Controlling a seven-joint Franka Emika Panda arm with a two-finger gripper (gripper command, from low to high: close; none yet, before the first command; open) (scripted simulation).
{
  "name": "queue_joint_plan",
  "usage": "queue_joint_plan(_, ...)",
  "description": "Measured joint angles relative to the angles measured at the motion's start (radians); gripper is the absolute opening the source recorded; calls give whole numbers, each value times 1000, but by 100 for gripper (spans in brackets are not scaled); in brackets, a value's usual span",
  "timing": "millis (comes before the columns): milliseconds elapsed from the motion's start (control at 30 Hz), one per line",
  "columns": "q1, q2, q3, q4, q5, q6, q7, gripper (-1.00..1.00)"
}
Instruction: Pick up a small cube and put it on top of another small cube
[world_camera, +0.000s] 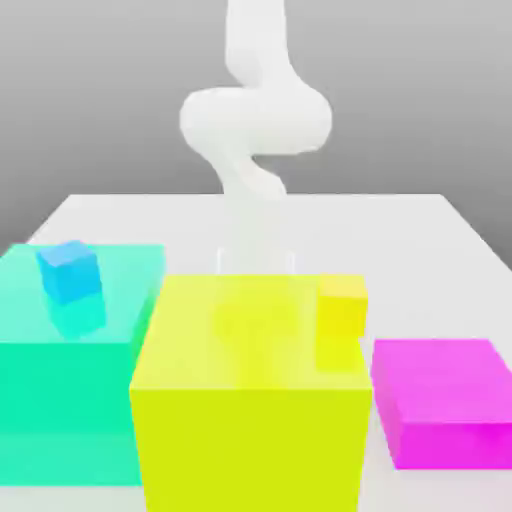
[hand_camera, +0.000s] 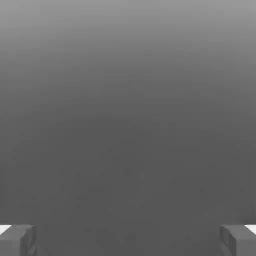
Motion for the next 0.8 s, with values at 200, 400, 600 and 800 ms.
queue_joint_plan(200, 70, 224, 20, 49, 21, 39, -78, 0)
queue_joint_plan(400, 127, 441, 56, 98, 30, 77, -146, 0)
queue_joint_plan(600, 185, 659, 102, 145, 13, 115, -196, 0)
queue_joint_plan(800, 250, 878, 130, 193, -33, 153, -226, 0)
